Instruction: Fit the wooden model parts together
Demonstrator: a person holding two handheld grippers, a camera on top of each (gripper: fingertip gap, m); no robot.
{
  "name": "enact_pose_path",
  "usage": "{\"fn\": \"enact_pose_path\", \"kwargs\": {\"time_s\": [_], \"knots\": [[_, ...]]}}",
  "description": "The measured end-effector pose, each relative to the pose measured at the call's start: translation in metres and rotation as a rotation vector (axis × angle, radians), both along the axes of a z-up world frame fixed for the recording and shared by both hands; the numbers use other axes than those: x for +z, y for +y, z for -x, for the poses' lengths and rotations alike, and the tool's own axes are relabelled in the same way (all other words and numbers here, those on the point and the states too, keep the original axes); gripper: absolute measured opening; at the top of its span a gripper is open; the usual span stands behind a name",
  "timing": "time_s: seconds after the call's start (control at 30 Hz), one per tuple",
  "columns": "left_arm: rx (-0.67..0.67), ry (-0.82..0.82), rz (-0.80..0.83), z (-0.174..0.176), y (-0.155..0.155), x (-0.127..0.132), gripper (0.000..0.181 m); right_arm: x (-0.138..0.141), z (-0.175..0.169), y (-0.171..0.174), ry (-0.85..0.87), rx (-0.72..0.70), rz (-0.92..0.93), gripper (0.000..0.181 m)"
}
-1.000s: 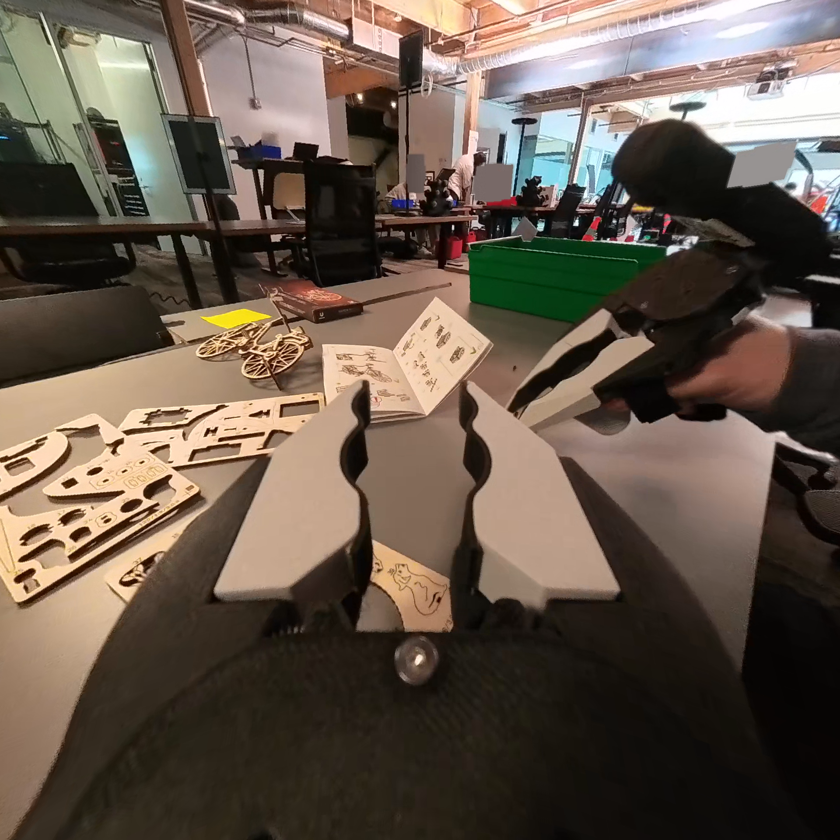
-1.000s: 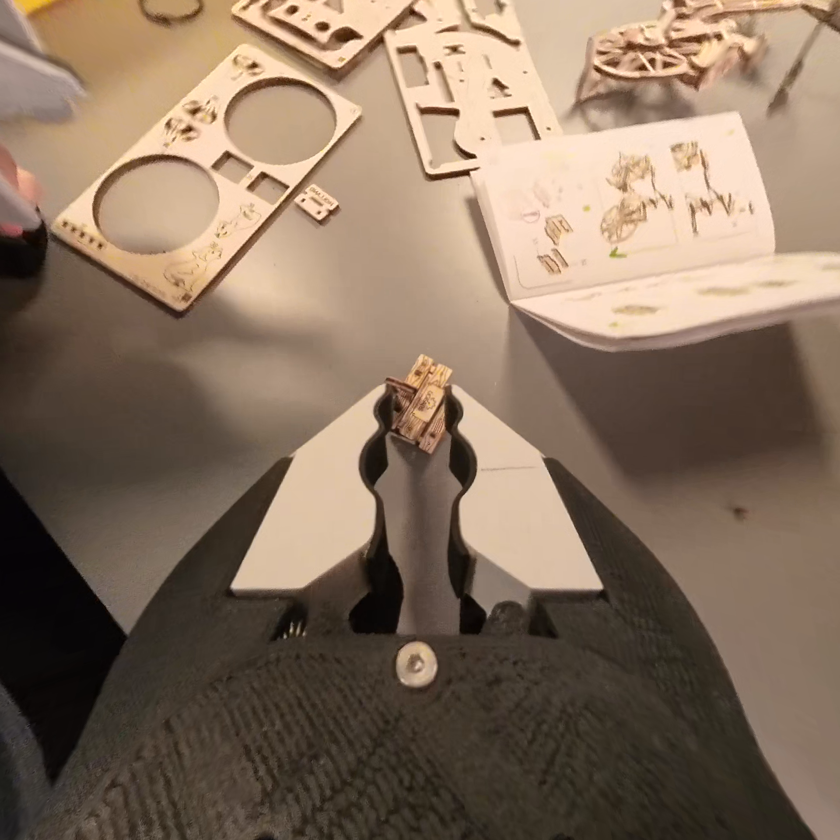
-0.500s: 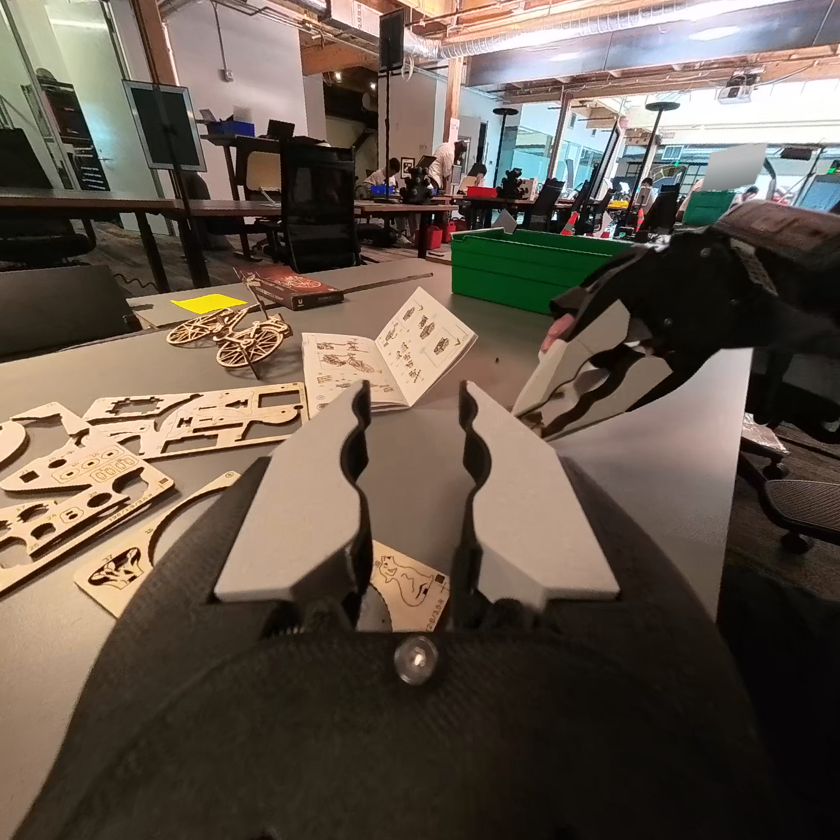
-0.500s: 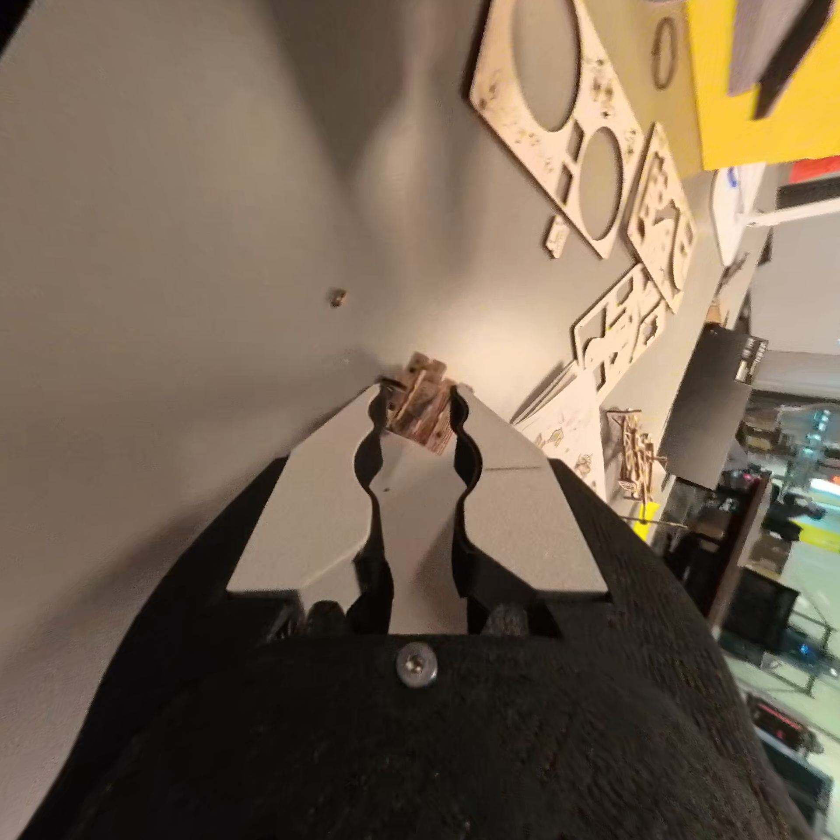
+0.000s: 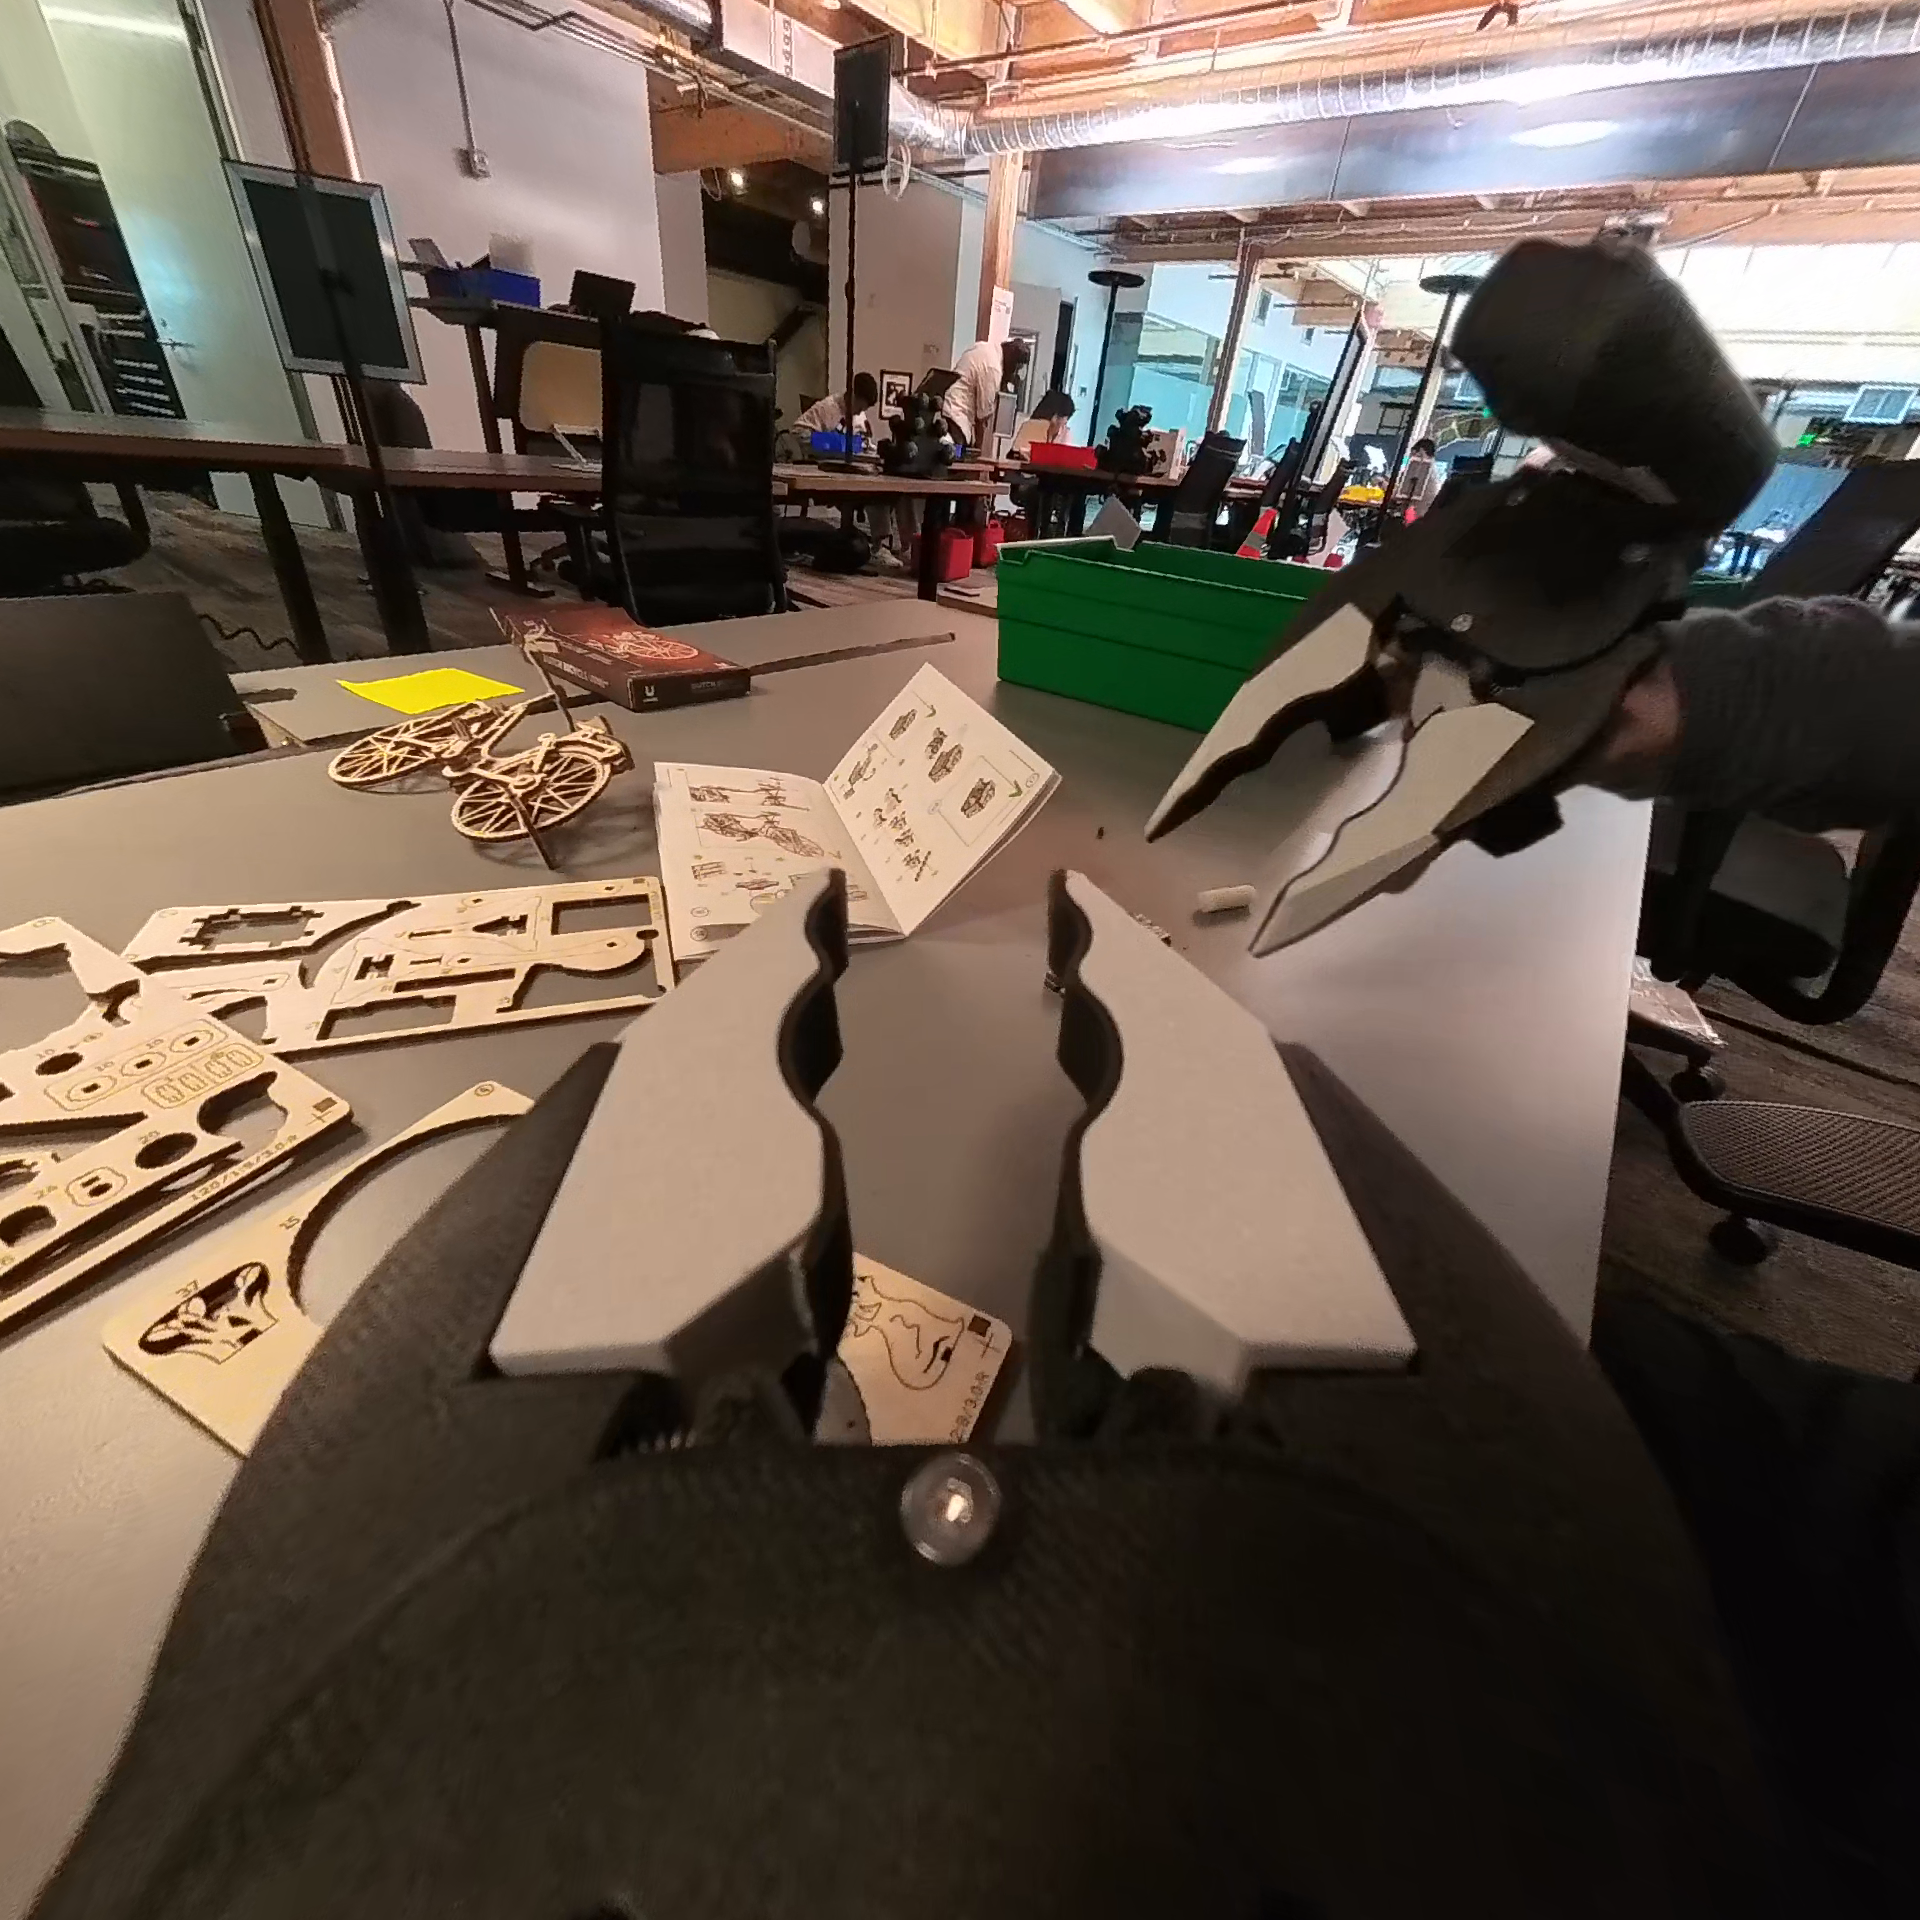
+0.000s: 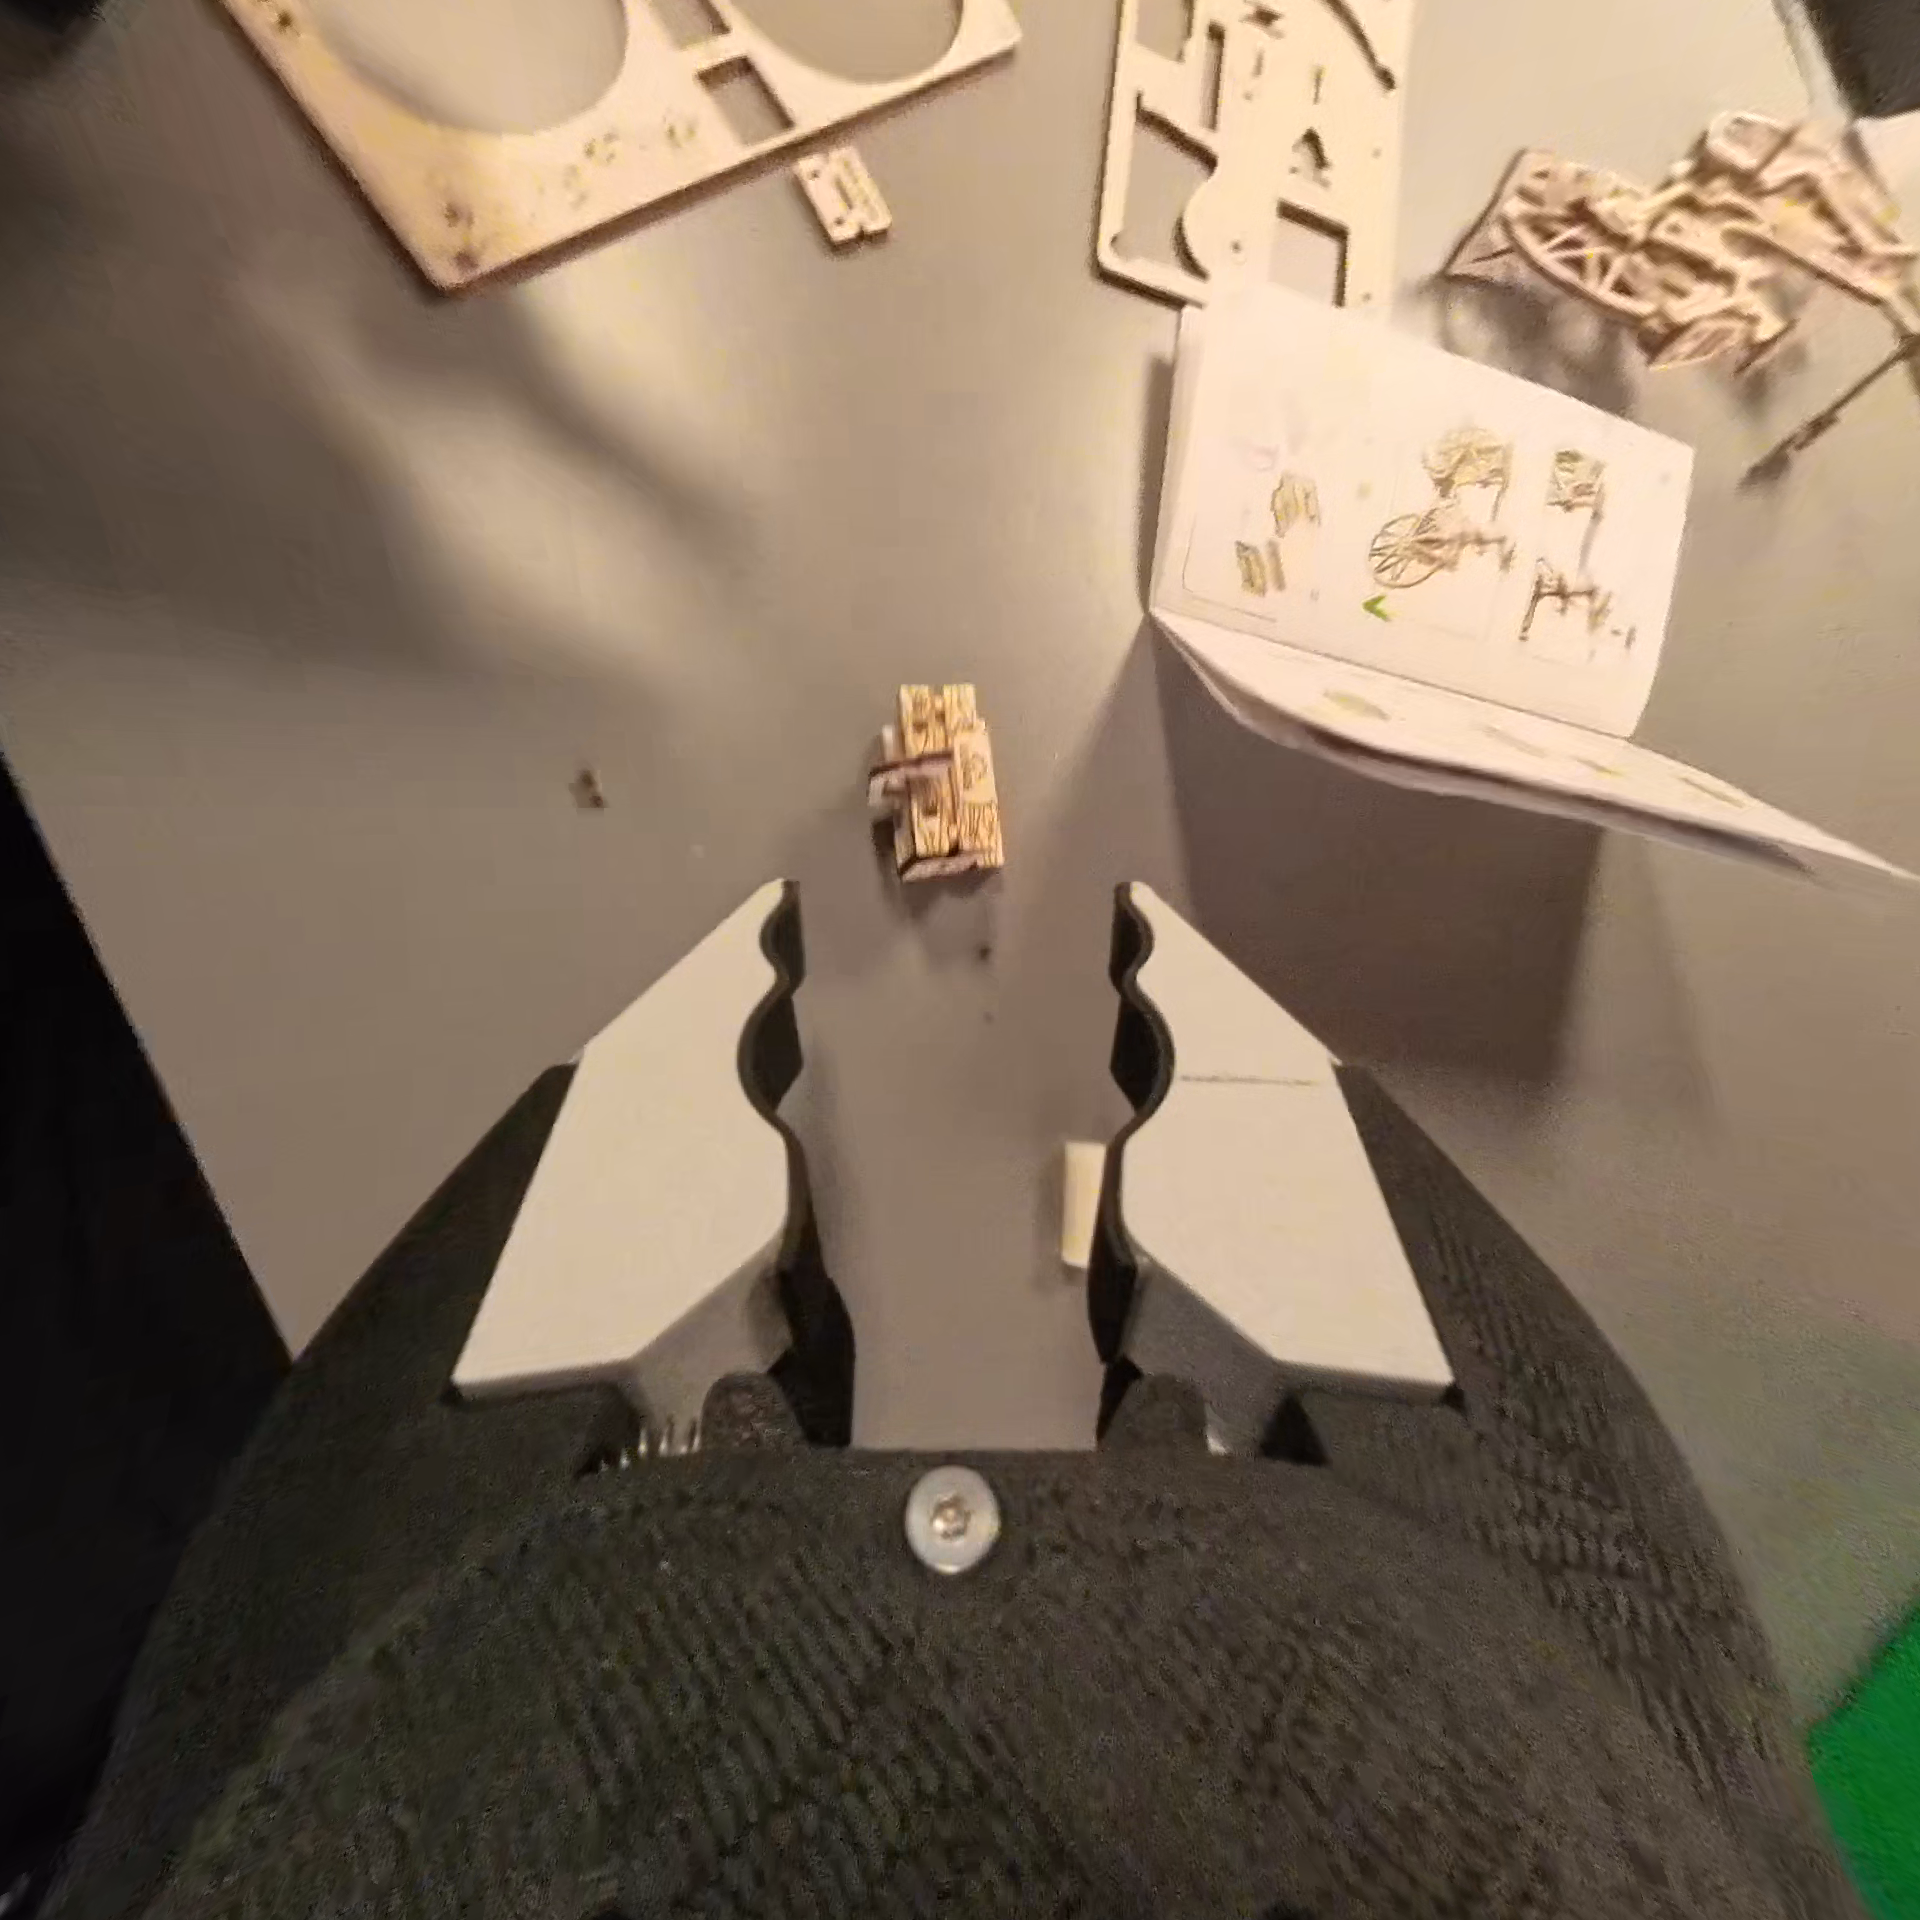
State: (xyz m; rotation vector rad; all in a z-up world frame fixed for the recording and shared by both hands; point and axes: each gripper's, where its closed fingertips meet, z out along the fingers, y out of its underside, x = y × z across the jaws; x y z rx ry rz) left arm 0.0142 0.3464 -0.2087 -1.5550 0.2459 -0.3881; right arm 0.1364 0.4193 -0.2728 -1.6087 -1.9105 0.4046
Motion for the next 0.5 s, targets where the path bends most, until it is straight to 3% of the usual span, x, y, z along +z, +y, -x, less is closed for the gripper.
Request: {"fn": "enact_pose_path", "kwargs": {"time_s": [0.23, 0.33, 0.4, 0.5], "knots": [[-0.075, -0.018, -0.026, -0.009, -0.005, 0.004, 0.038, -0.016, 0.028, 0.002, -0.186, 0.046, -0.185, 0.053], [-0.162, -0.034, -0.063, -0.020, -0.013, 0.010, 0.041, -0.027, 0.032, 0.008, -0.207, 0.116, -0.222, 0.029], [-0.198, -0.032, -0.087, -0.026, -0.017, 0.013, 0.043, -0.025, 0.037, 0.006, -0.149, 0.129, -0.190, 0.028], [-0.229, -0.035, -0.110, -0.032, -0.020, 0.016, 0.061, 0.008, 0.060, -0.037, 0.159, 0.265, 0.022, 0.028]]}}
